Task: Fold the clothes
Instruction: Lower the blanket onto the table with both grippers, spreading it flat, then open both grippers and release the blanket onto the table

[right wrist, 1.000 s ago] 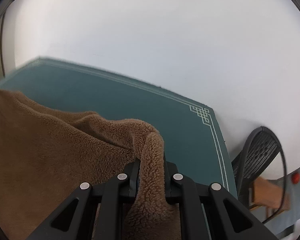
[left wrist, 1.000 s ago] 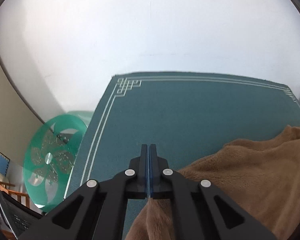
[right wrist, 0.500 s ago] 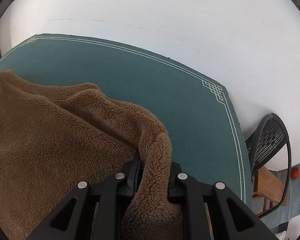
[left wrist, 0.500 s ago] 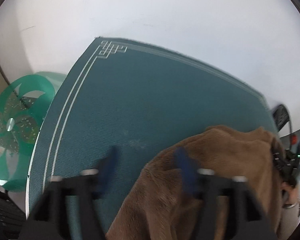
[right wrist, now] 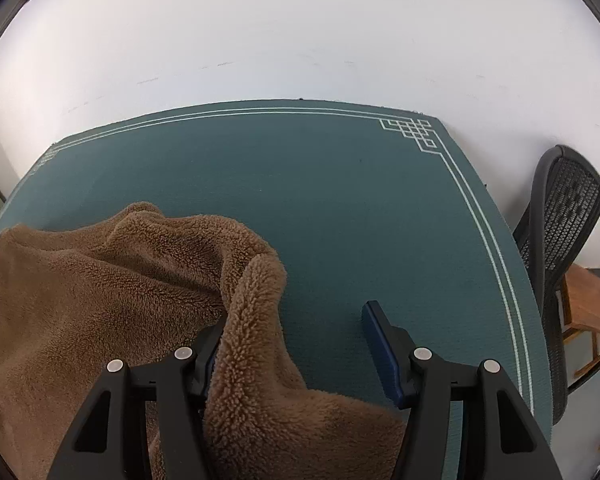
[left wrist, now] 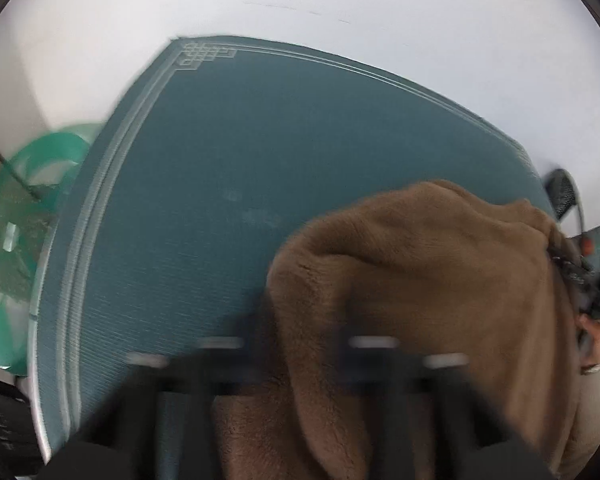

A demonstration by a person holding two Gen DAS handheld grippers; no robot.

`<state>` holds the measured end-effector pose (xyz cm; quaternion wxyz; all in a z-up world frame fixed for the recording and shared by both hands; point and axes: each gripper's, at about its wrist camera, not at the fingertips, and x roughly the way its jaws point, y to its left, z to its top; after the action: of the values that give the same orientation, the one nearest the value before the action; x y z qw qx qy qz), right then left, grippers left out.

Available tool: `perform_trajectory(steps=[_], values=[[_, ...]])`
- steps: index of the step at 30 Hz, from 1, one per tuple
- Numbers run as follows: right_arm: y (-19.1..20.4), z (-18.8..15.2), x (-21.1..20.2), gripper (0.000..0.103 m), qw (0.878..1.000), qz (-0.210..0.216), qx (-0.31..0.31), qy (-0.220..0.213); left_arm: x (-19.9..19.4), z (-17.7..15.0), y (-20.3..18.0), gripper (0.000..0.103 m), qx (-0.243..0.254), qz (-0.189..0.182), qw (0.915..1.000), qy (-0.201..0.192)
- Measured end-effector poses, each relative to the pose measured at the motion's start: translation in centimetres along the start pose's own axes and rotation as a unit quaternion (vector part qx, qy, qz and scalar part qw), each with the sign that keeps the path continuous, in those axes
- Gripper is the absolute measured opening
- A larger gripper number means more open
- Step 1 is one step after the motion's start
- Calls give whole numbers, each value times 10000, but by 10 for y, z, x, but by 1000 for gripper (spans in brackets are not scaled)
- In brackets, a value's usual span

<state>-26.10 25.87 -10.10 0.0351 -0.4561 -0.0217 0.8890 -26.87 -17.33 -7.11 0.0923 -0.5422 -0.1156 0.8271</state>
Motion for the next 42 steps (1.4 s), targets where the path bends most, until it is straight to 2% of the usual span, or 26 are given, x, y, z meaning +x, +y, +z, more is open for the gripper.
perform_trajectory(steps=[1, 4, 6, 7, 8, 9, 10, 11, 13, 16, 18, 19, 21, 23, 26, 29, 33, 36, 39, 42], values=[[-1, 0, -3, 62, 9999, -24, -74, -134, -5, 0, 0, 10, -21, 127, 9998, -153], [10, -10, -35, 62, 9947, -61, -422, -934, -24, -1, -3, 9, 125, 680, 9953, -682], [19, -13, -38, 62, 9928, -277, -609, -997, -24, -5, -4, 9, 276, 1020, 9916, -748], [23, -12, -31, 62, 9935, -336, -690, -835, -18, -7, -2, 9, 326, 1187, 9901, -668], [26, -10, -15, 62, 9952, -412, -784, -426, -10, -10, 0, 9, 355, 1259, 9901, -516], [28, -10, -6, 62, 9954, -454, -832, -145, -4, -13, 1, 11, 390, 1268, 9902, -435], [28, -9, -3, 64, 9955, -481, -812, -87, -5, -15, 1, 14, 428, 1290, 9896, -478], [27, -7, -1, 68, 9956, -506, -781, -68, -6, -14, 4, 14, 394, 1241, 9902, -505], [25, -7, 1, 69, 9960, -492, -743, -73, -3, -8, 13, 15, 236, 1033, 9933, -472], [21, -6, -3, 69, 9972, -382, -635, -50, -6, 4, 30, 25, -147, 682, 9967, -416], [17, -4, -12, 69, 9979, -332, -542, -132, -19, 7, 32, 41, -296, 556, 9965, -544], [17, 1, -22, 69, 9979, -290, -506, -266, -27, 10, 30, 44, -287, 566, 9959, -645], [15, 12, -42, 69, 9974, -190, -442, -544, -39, 17, 23, 58, -183, 682, 9940, -839], [18, 25, -53, 70, 9972, -33, -363, -660, -47, 25, 14, 67, -49, 742, 9921, -1010], [32, 39, -52, 70, 9970, 247, -444, -581, -52, 28, -7, 78, 230, 794, 9901, -1131], [60, 37, -33, 70, 9949, 303, -917, -287, -32, 25, -26, 79, 584, 1102, 9878, -937], [83, 22, 7, 70, 9909, -74, -1326, 198, 11, 23, -31, 79, 828, 1564, 9829, -507], [80, 20, 18, 77, 9921, -133, -1235, 157, 32, 19, -26, 81, 852, 1756, 9802, -334], [71, 21, 20, 78, 9945, 94, -1004, 278, 23, 17, -19, 83, 617, 1608, 9845, -344], [61, 16, 10, 78, 9947, 201, -984, 227, 2, 5, -20, 84, 607, 1726, 9825, -354]])
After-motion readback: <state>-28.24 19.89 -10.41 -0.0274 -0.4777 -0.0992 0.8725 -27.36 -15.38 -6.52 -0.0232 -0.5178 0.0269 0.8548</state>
